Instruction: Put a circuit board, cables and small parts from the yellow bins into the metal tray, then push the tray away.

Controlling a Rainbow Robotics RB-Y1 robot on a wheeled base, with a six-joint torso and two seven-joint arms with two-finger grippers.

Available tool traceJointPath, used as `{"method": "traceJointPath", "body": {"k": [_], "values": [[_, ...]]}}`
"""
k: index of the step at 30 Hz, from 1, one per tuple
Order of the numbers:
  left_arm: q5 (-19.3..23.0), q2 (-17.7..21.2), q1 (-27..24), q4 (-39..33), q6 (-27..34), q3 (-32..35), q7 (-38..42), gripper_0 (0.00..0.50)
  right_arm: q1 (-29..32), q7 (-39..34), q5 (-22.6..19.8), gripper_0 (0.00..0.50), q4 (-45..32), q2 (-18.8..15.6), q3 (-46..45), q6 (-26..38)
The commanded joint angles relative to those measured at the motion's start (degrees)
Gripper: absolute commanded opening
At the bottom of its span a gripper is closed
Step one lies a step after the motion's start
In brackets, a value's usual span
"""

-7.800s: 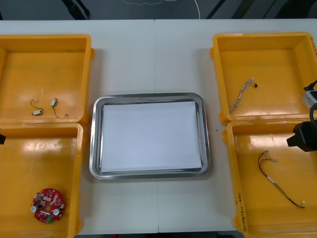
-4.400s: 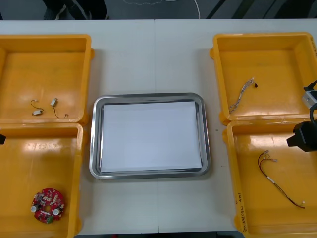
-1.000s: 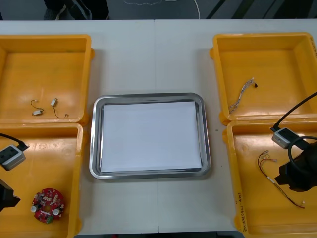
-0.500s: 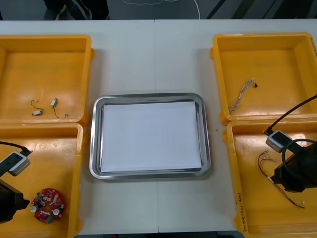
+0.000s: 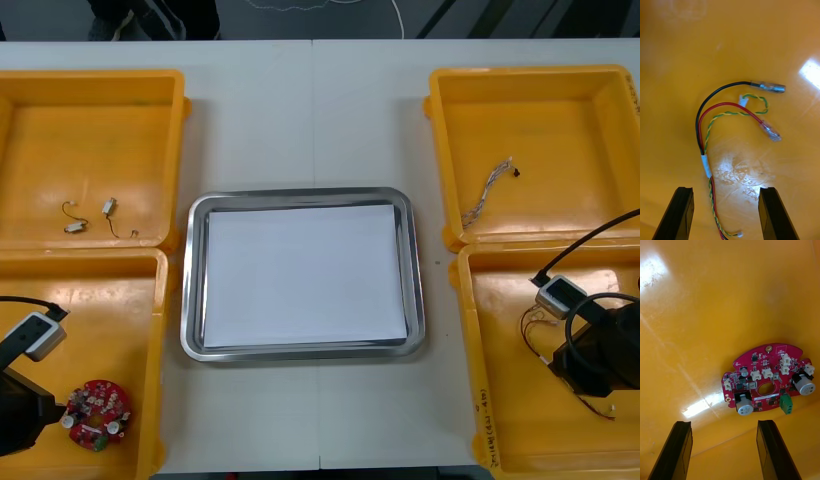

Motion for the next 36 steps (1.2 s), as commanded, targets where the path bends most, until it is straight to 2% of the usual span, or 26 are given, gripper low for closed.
{"method": "traceJointPath", "body": {"k": [1, 13, 19, 26, 36], "values": [[-1.25, -0.9, 2.26, -0.18, -1.34, -1.85, -6.88, 0.5, 1.84, 1.86, 0.04, 0.5, -0.39, -2.09, 1.13, -0.42], [-1.77, -0.9, 2.7, 4.03, -4.68, -3.34, -8.55, 0.5, 2.63, 1.86, 0.66, 0.5, -0.39, -2.09, 1.92, -2.44], [-2.21, -0.9, 3.75, 5.88, -8.37, -4.92, -9.25, 0.5, 2.63, 1.77, 1.45, 0.5, -0.39, -2.09, 2.88, -3.14], [-2.57, -0.9, 4.37, 5.88, -8.37, -5.1, -9.43, 0.5, 2.63, 1.51, 3.3, 0.5, -0.39, -1.92, 3.41, -3.32], [-4.06, -2.04, 5.16, 6.23, -9.95, -6.15, -9.61, 0.5, 2.36, 2.39, 2.42, 0.5, 3.21, -1.74, 3.68, -6.92]]}}
